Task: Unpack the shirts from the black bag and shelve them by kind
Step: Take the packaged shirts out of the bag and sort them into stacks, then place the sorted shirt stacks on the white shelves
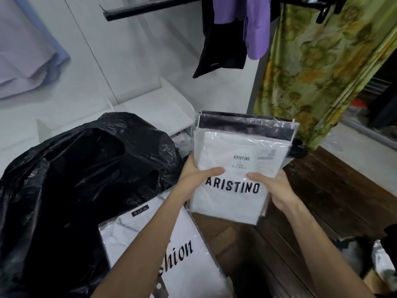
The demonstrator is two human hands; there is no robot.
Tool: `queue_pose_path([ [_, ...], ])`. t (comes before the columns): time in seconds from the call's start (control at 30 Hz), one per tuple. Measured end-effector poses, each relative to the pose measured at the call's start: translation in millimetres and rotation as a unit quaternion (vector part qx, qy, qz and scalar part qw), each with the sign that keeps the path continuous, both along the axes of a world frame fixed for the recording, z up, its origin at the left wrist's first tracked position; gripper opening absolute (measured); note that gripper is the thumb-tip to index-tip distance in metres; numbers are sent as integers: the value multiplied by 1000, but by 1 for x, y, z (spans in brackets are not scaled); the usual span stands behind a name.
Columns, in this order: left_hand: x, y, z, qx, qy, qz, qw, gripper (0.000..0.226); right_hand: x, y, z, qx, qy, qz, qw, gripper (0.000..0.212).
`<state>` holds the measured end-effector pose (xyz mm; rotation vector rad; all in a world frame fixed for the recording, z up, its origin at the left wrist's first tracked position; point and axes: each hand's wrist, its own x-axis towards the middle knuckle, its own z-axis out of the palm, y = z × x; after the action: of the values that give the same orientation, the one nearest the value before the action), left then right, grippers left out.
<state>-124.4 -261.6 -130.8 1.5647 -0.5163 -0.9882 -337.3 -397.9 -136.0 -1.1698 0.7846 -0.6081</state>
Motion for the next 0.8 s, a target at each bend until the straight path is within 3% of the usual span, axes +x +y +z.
queue_pose_path([
  [0.1, 12, 18, -4, -18, -41, -44, 998, 98, -9, 19, -5, -46, -23, -5, 999, 53],
  [0.17, 16, 30, -20, 38, -51, -87, 994, 104, -17, 37, -23, -57, -18, 13, 998, 46],
  [0.23, 14, 42, -31, 105, -32, -128, 986, 78, -23, 50, -39, -54, -4, 37, 998, 47],
  [0.3, 12, 48, -32, 143, -11, -142, 980, 50, -22, 56, -40, -62, 3, 45, 997, 64],
  [0.47, 12, 50, -34, 107, -10, -109, 988, 48, -20, 55, -28, -101, -45, 10, 994, 60],
  [0.57, 13, 59, -43, 169, 9, -125, 978, 72, -21, 63, -42, -92, -19, 33, 995, 53],
  [0.7, 0, 60, -47, 116, 41, -76, 989, 34, -22, 63, -50, -44, 19, 26, 999, 59],
  [0.8, 1, 56, -50, 58, 10, -27, 998, 71, -17, 51, -38, -74, 57, 76, 993, 44],
])
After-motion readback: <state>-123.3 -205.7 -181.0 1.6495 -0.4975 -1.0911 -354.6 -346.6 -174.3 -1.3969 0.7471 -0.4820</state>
